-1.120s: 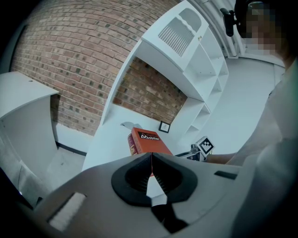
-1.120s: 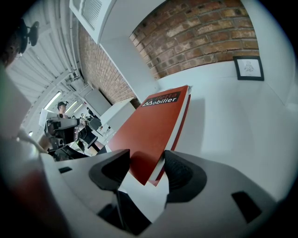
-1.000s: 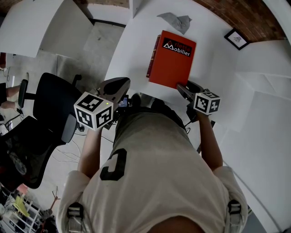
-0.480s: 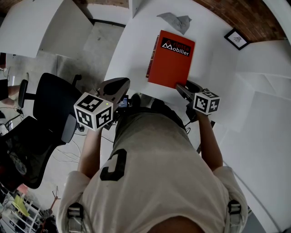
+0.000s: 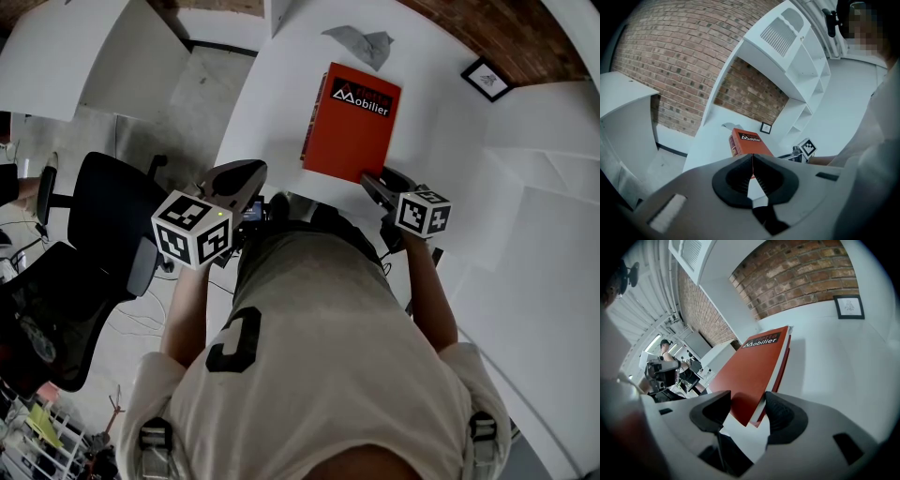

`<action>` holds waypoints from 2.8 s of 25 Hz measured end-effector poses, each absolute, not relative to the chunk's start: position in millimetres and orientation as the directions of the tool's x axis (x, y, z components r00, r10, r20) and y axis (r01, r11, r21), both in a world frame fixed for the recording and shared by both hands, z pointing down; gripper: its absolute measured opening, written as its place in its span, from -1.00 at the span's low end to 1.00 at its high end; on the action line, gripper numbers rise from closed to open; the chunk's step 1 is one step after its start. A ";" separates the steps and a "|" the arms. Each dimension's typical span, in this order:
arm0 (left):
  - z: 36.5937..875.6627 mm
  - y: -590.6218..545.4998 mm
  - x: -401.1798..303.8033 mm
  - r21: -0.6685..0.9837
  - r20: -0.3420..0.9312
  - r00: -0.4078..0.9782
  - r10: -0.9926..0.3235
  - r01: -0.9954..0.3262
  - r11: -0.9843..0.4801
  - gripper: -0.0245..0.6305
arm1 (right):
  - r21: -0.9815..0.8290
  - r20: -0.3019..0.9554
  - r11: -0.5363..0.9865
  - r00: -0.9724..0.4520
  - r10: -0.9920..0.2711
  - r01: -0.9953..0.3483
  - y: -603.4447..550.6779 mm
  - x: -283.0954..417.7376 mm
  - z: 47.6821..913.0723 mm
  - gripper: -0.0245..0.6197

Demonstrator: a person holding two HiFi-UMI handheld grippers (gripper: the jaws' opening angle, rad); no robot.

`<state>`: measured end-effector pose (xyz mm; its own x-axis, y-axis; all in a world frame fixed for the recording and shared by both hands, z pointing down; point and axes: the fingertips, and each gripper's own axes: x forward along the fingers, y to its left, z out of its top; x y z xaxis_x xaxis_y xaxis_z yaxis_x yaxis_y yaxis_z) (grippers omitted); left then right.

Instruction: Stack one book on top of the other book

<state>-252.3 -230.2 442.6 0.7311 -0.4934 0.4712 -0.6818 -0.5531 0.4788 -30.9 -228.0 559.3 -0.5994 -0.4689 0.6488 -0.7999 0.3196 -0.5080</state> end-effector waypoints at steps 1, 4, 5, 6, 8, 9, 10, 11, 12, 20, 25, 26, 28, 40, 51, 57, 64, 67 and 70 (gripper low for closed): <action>442.6 -230.0 -252.1 0.478 0.472 0.731 -0.493 -0.682 -0.553 -0.91 | -0.508 0.648 0.320 -0.599 -0.470 -0.800 -227.9 -30.2 559.3 -0.23; 441.5 -231.7 -253.9 0.474 0.469 0.730 -0.497 -0.683 -0.556 -0.91 | -0.494 0.645 0.325 -0.590 -0.486 -0.807 -229.1 -29.5 557.8 -0.23; 440.7 -232.2 -255.5 0.472 0.467 0.730 -0.500 -0.683 -0.557 -0.91 | -0.480 0.648 0.325 -0.579 -0.494 -0.815 -228.7 -28.9 557.1 -0.22; 439.8 -232.1 -257.5 0.471 0.465 0.729 -0.502 -0.684 -0.557 -0.91 | -0.464 0.656 0.322 -0.565 -0.501 -0.825 -227.3 -27.4 556.6 -0.20; 438.4 -231.1 -262.2 0.468 0.463 0.726 -0.509 -0.688 -0.555 -0.91 | -0.436 0.668 0.302 -0.530 -0.523 -0.848 -224.2 -21.1 554.0 -0.14; 437.9 -230.8 -264.6 0.467 0.463 0.724 -0.512 -0.690 -0.553 -0.91 | -0.426 0.668 0.287 -0.512 -0.540 -0.858 -223.9 -16.5 551.2 -0.13; 437.5 -230.8 -266.9 0.466 0.462 0.722 -0.514 -0.692 -0.552 -0.91 | -0.419 0.664 0.271 -0.496 -0.560 -0.867 -224.9 -11.8 547.6 -0.13; 437.2 -231.1 -269.0 0.465 0.462 0.721 -0.517 -0.693 -0.551 -0.91 | -0.415 0.656 0.256 -0.483 -0.580 -0.873 -227.0 -7.7 543.3 -0.13; 436.8 -231.4 -270.6 0.464 0.460 0.721 -0.518 -0.693 -0.552 -0.91 | -0.417 0.643 0.243 -0.473 -0.602 -0.876 -229.9 -4.8 538.4 -0.13; 430.7 -225.3 -262.9 0.454 0.436 0.739 -0.513 -0.673 -0.584 -0.91 | -0.488 0.487 0.235 -0.486 -0.726 -0.841 -246.9 -7.8 486.9 -0.13; 427.1 -220.2 -265.7 0.447 0.422 0.740 -0.524 -0.673 -0.589 -0.91 | -0.514 0.420 0.253 -0.498 -0.759 -0.820 -246.4 -15.0 463.8 -0.13; 426.4 -219.0 -265.8 0.446 0.420 0.740 -0.526 -0.673 -0.590 -0.91 | -0.518 0.410 0.258 -0.502 -0.762 -0.815 -245.0 -16.4 460.4 -0.13; 424.9 -216.6 -263.2 0.444 0.415 0.744 -0.524 -0.668 -0.597 -0.91 | -0.549 0.382 0.269 -0.523 -0.762 -0.792 -241.2 -20.5 453.7 -0.13; 413.5 -207.6 -247.2 0.448 0.338 0.814 -0.471 -0.580 -0.680 -0.91 | -0.693 0.199 0.332 -0.612 -0.765 -0.640 -193.8 -58.6 401.1 -0.41; 402.0 -194.4 -226.4 0.437 0.315 0.825 -0.468 -0.564 -0.700 -0.91 | -0.687 0.127 0.434 -0.684 -0.719 -0.583 -161.0 -67.8 378.9 -0.87; 381.1 -181.3 -215.3 0.417 0.285 0.815 -0.504 -0.579 -0.700 -0.91 | -0.691 0.073 0.514 -0.757 -0.649 -0.508 -143.0 -77.4 368.3 -0.87; 369.5 -154.3 -171.9 0.420 0.266 0.826 -0.496 -0.563 -0.712 -0.91 | -0.746 0.012 0.504 -0.766 -0.643 -0.435 -110.3 -43.4 370.8 -0.88; 365.7 -143.0 -154.4 0.399 0.266 0.830 -0.491 -0.558 -0.727 -0.91 | -0.750 0.002 0.512 -0.775 -0.631 -0.419 -97.6 -32.6 372.3 -0.88; 365.2 -131.9 -140.9 0.393 0.278 0.825 -0.492 -0.565 -0.725 -0.91 | -0.766 -0.009 0.513 -0.791 -0.612 -0.388 -84.3 -24.6 376.0 -0.88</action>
